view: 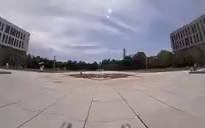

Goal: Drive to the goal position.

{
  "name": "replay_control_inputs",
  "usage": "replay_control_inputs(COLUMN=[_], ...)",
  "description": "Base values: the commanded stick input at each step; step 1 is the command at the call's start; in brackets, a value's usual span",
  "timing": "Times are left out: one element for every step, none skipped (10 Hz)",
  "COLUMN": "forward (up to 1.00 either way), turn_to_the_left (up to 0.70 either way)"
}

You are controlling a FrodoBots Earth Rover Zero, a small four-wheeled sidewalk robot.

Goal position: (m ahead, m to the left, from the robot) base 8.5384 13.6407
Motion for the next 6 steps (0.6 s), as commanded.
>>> replay_control_inputs(forward=[0.70, 0.70, 0.70, 0.70, 0.70, 0.70], turn_to_the_left=[0.00, 0.00, 0.00, 0.00, 0.00, 0.00])
